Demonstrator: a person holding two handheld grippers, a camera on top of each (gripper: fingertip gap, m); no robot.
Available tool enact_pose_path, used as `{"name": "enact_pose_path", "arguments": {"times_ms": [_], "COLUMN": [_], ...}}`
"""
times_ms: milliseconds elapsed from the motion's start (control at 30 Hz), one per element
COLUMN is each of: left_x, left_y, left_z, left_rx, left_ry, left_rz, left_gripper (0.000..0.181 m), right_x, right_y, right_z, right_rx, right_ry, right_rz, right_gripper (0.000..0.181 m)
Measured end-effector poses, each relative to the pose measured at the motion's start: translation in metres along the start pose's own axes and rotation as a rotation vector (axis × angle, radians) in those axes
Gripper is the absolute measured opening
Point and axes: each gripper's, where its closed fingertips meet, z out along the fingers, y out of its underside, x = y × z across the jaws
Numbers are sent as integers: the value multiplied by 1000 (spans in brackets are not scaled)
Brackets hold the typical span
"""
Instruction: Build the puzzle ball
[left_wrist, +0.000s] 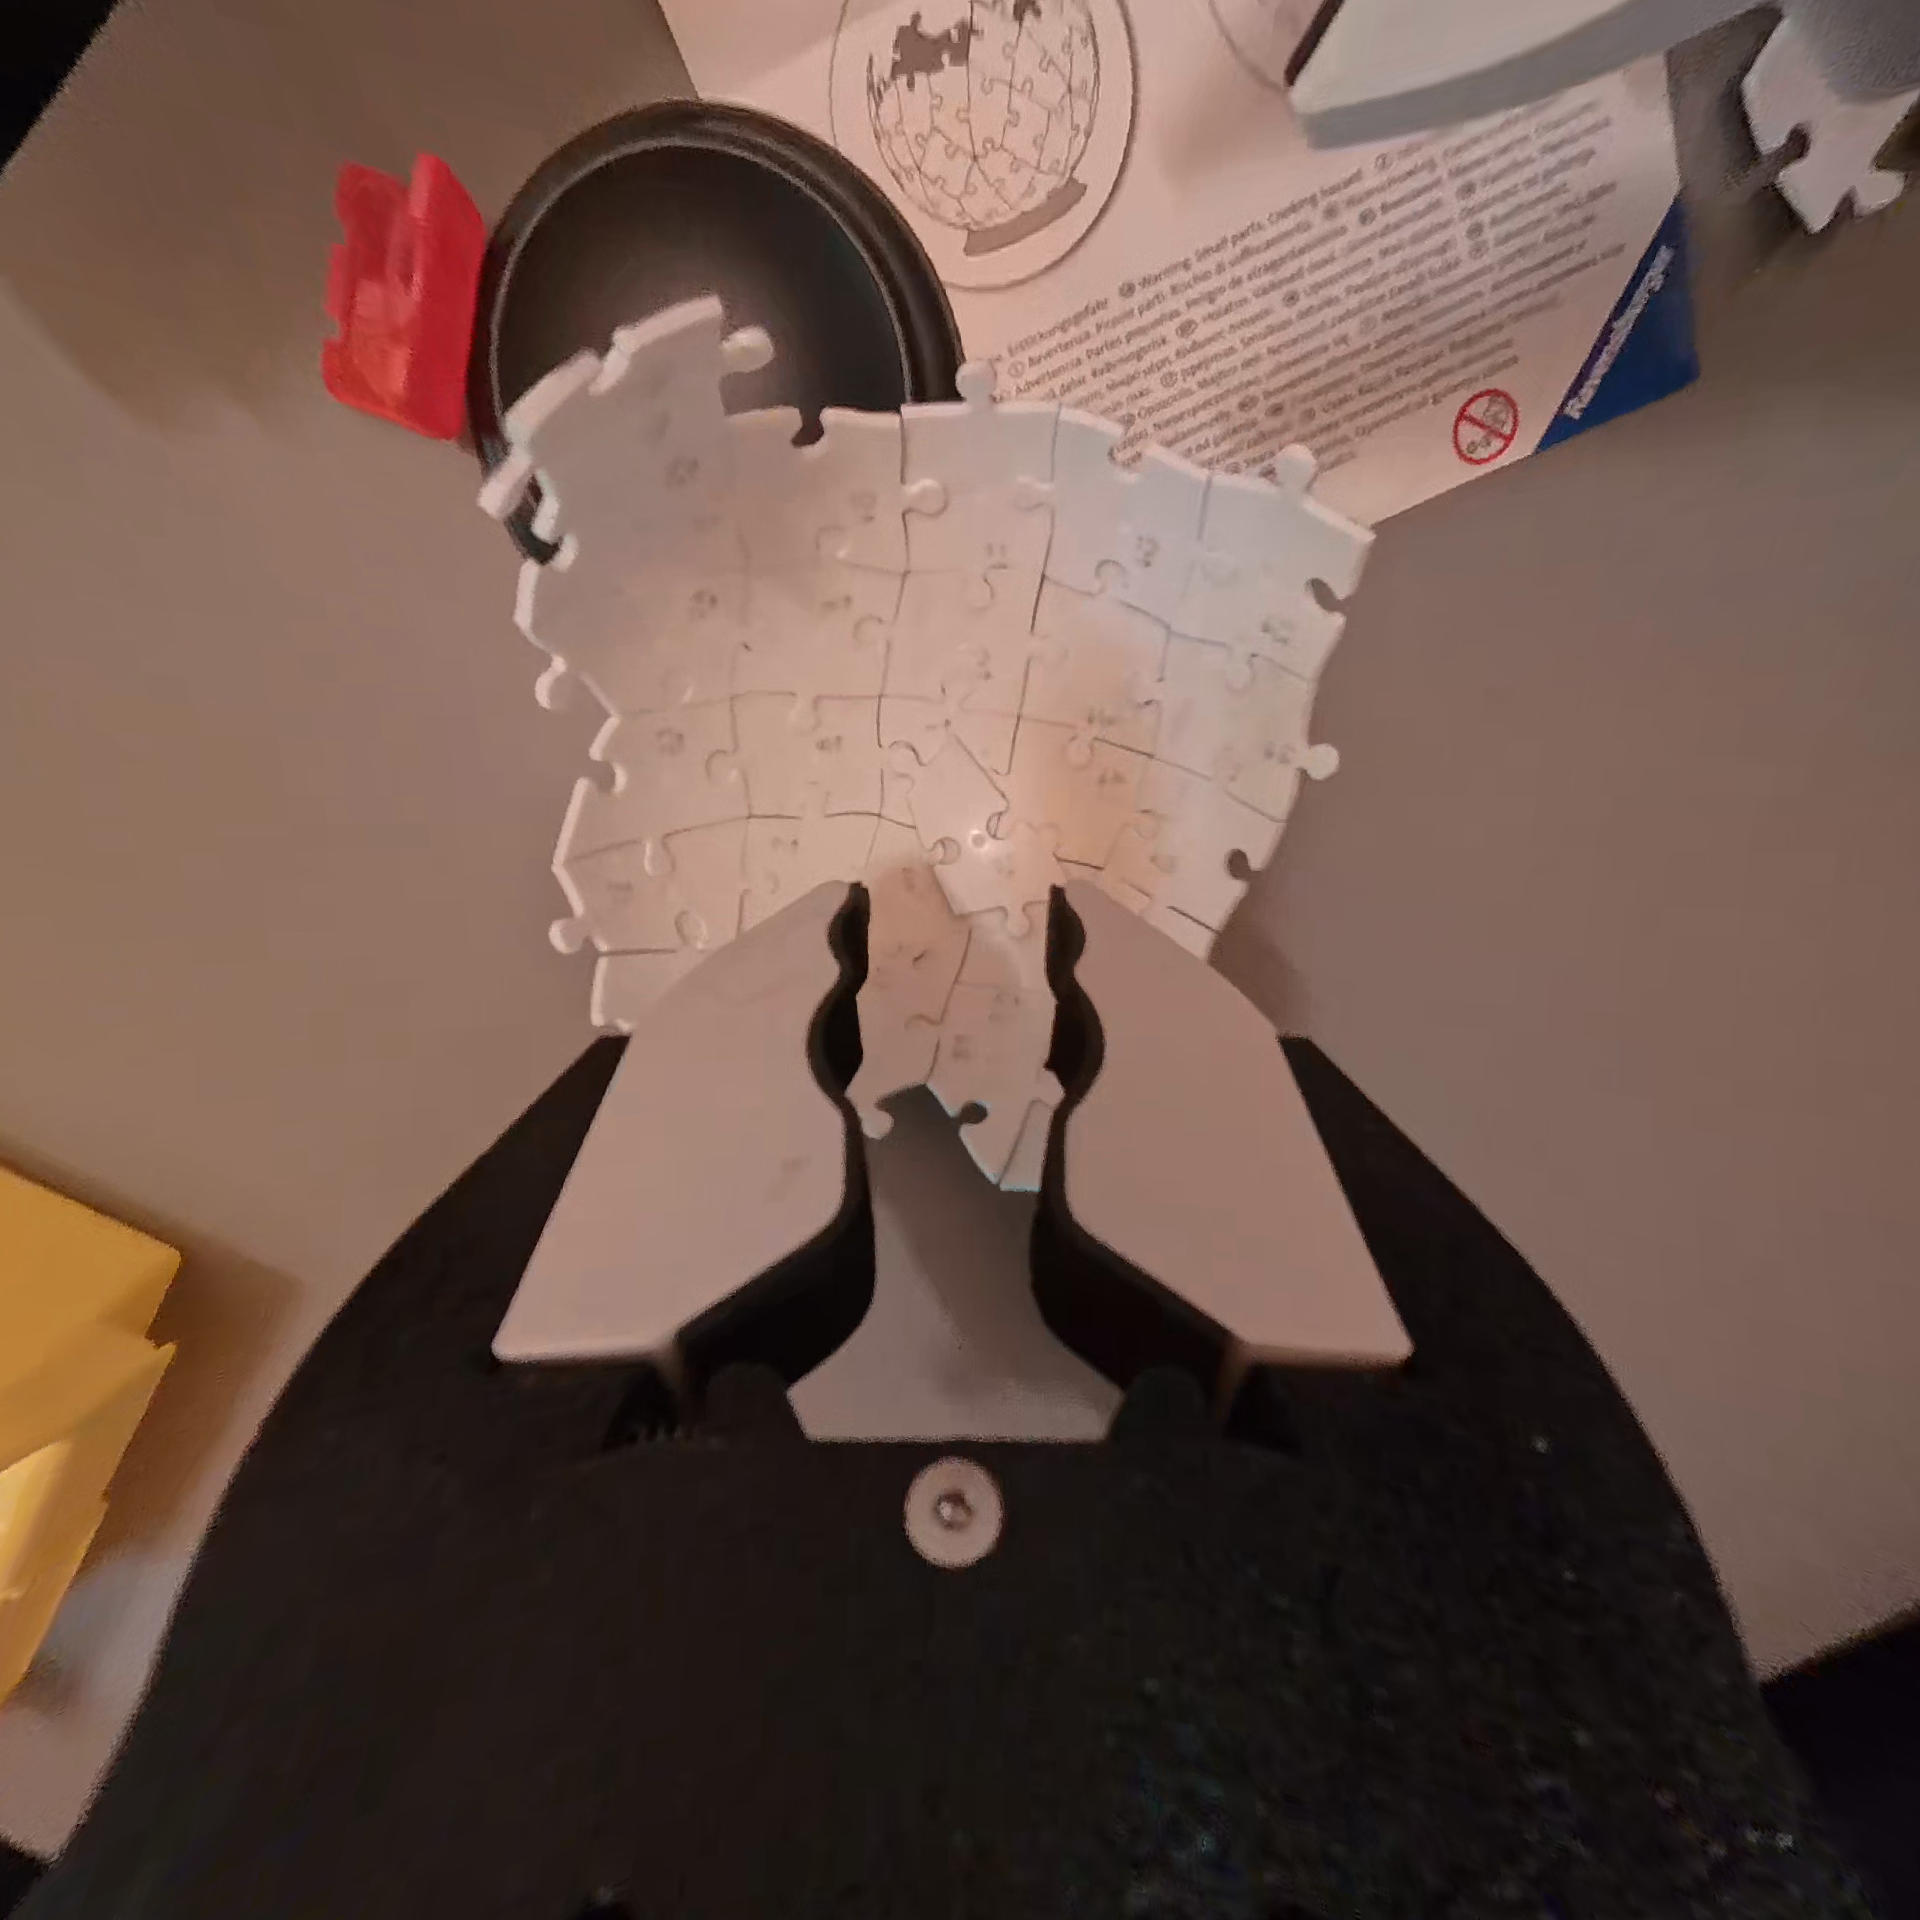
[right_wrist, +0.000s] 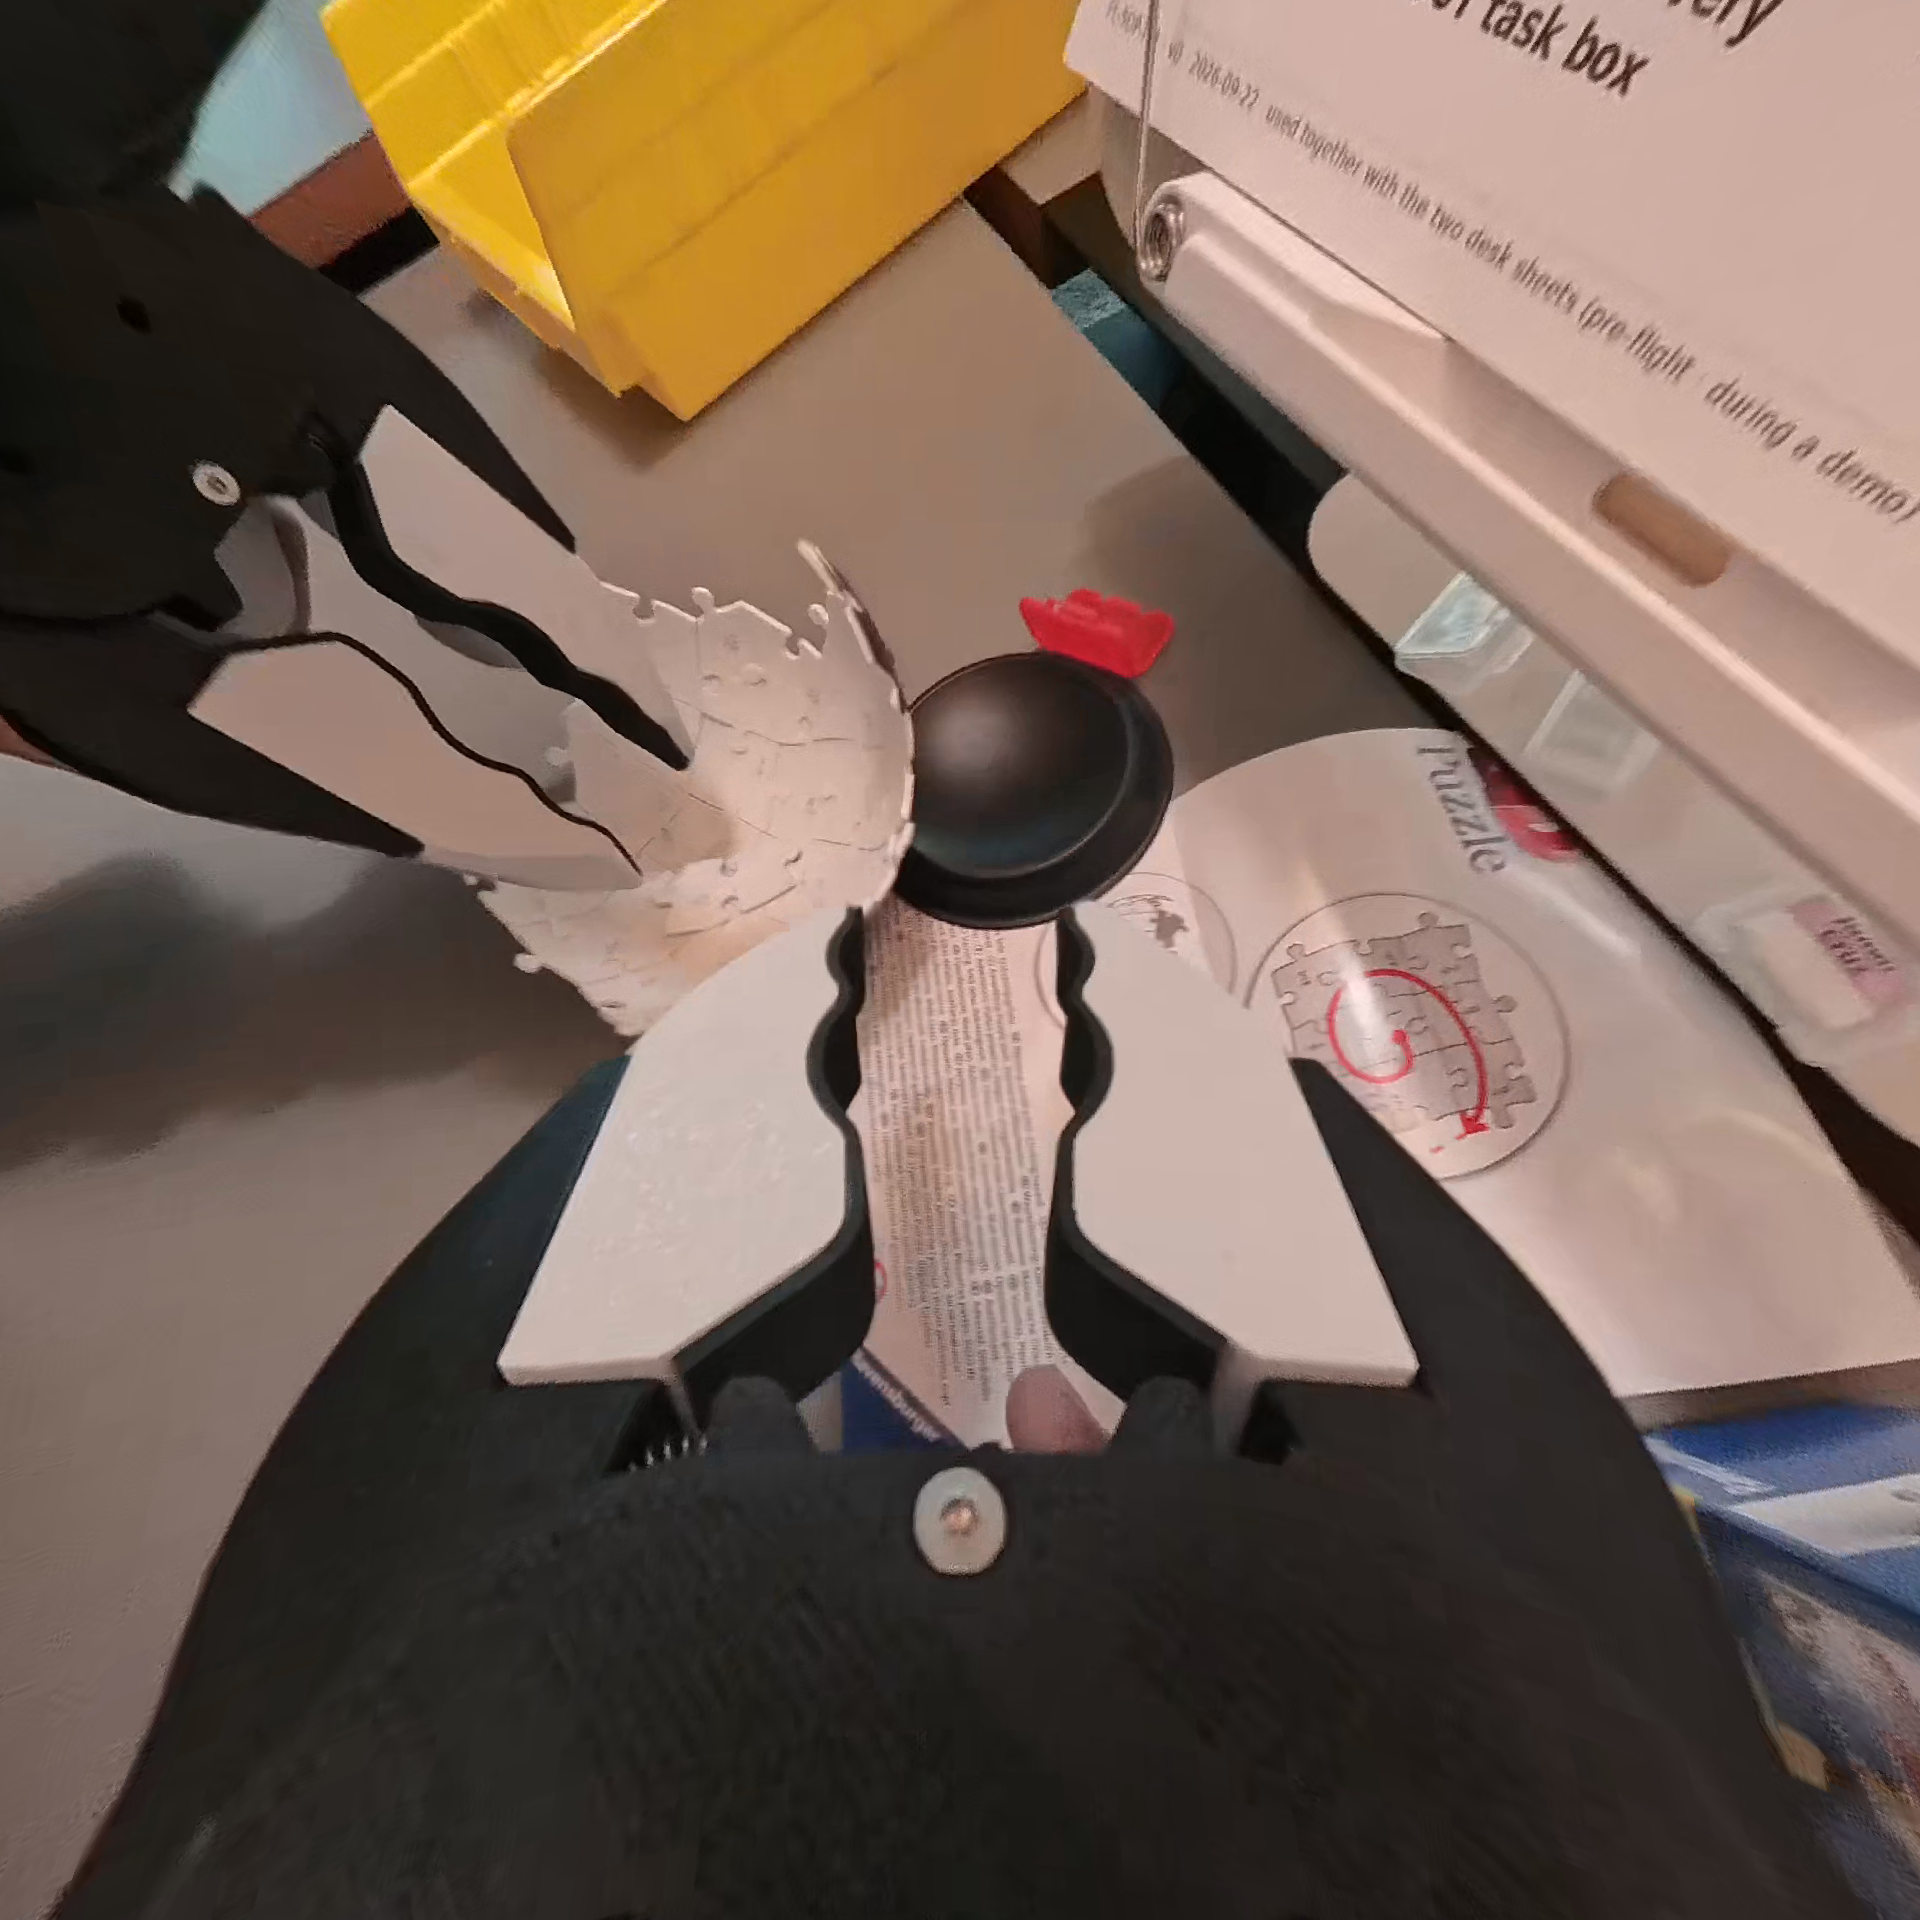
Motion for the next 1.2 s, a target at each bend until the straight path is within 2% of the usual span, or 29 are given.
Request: {"name": "enact_pose_path", "arguments": {"times_ms": [167,400,533,633,967,1000,1200], "left_x": [3,3,1,1,1,1,-1], "left_y": [3,6,4,4,3,2,-5], "left_z": [9,26,29,30,30,28,18], "left_rx": [-106,-194,-191,-190,-110,-94,-32], "left_ry": [-25,-35,-50,-48,0,-3,-24], "left_rz": [-10,-64,-74,-63,-70,-64,-34], "left_gripper": [32,34,32,23,20,0,3], "right_x": [-12,-11,-9,-6,-7,-7,-5], "right_y": [-15,-23,-23,-22,-19,-18,-20], "right_z": [-5,-12,-15,-16,-14,-14,-29], "right_rx": [80,121,133,136,116,115,136], "right_ry": [-67,-52,-55,-50,-55,-58,-58], "right_rz": [22,8,15,23,4,1,-9], "right_gripper": [32,36,37,37,37,37,37]}}
